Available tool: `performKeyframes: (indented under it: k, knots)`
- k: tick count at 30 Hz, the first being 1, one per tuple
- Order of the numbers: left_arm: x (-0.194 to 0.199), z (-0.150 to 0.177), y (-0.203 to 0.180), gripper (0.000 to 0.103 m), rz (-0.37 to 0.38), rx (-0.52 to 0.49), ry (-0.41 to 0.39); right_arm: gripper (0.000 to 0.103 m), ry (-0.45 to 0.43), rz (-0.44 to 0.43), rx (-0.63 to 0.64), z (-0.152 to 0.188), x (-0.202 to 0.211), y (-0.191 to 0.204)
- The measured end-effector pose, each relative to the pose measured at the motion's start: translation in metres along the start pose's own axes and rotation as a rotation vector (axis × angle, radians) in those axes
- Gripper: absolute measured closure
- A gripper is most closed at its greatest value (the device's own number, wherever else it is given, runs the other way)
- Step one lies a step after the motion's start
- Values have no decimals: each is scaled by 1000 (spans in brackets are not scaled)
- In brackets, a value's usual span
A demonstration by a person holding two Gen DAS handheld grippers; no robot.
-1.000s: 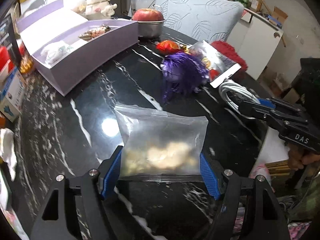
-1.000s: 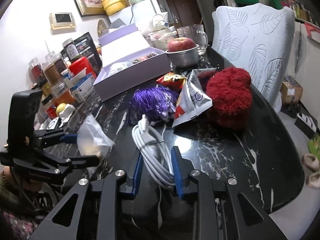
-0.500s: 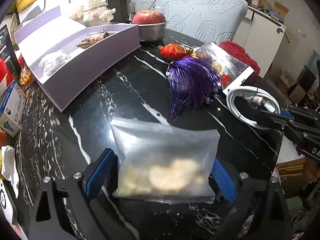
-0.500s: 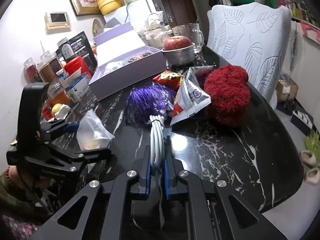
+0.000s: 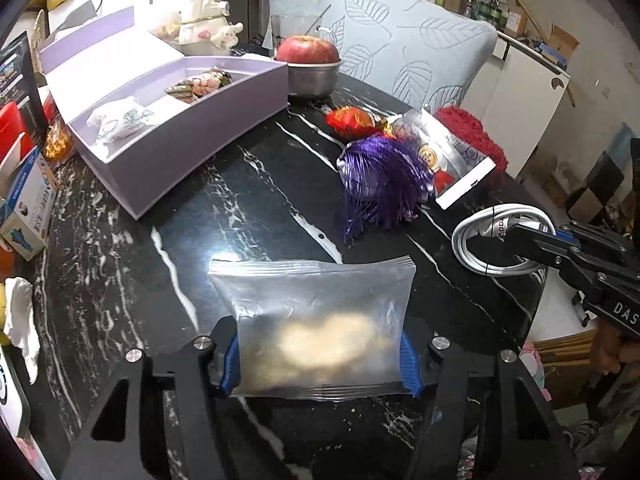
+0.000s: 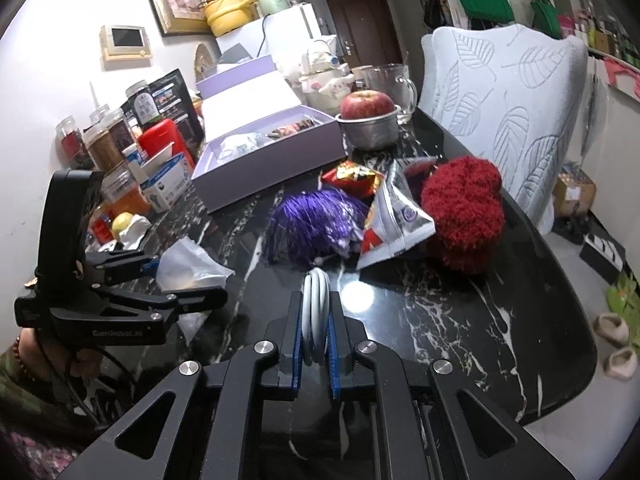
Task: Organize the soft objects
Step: 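Carry the zip bag and cable coil over to the open lavender box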
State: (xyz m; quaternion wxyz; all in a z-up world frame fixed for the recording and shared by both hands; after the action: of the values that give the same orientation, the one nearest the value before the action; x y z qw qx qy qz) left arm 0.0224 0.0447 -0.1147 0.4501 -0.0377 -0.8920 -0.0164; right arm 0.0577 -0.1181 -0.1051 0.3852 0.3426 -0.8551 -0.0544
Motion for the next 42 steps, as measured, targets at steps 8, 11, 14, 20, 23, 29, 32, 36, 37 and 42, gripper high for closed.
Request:
performKeyframes:
  k: [8, 11, 14, 20, 23, 29, 32, 36, 37, 42]
  knots:
    - [28, -6, 11, 43, -26, 12, -60, 93, -30, -9, 38, -12, 8, 16]
    - [39, -10, 16, 43, -43, 13, -86, 93, -45, -13, 54, -18, 11, 22]
    - [47, -17, 21, 43, -61, 8, -109, 93, -57, -16, 73, -24, 13, 29]
    - [69, -31, 33, 43, -90, 18, -169, 93, -85, -47, 98, -37, 16, 44]
    - [79, -37, 38, 43, -105, 19, -200, 93, -100, -60, 106, -45, 18, 52]
    - [96, -53, 49, 43, -125, 23, -256, 93, -134, -83, 133, -66, 21, 69]
    - [102, -61, 55, 43, -132, 25, -282, 93, -155, -94, 148, -79, 23, 77]
    - [109, -74, 66, 43, -144, 27, -317, 93, -180, -101, 167, -97, 23, 88]
    - [111, -77, 68, 43, -148, 27, -326, 93, -185, -103, 172, -101, 22, 90]
    - [118, -94, 84, 43, -166, 30, -360, 93, -217, -105, 194, -124, 19, 100]
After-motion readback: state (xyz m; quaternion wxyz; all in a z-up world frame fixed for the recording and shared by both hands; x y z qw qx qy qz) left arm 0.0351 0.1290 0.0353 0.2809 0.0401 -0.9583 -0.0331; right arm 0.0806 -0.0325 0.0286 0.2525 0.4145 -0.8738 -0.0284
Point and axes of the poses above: each gripper's, at about its wrist camera, not at the fingertips, and x roughly against the way its jaws point, y to its left, z to its underside, the point moved 3 cm from there along -x, roughly the way its jaws point, and after that the axes turned 8 degrees about -x, right-handed, at the moved point
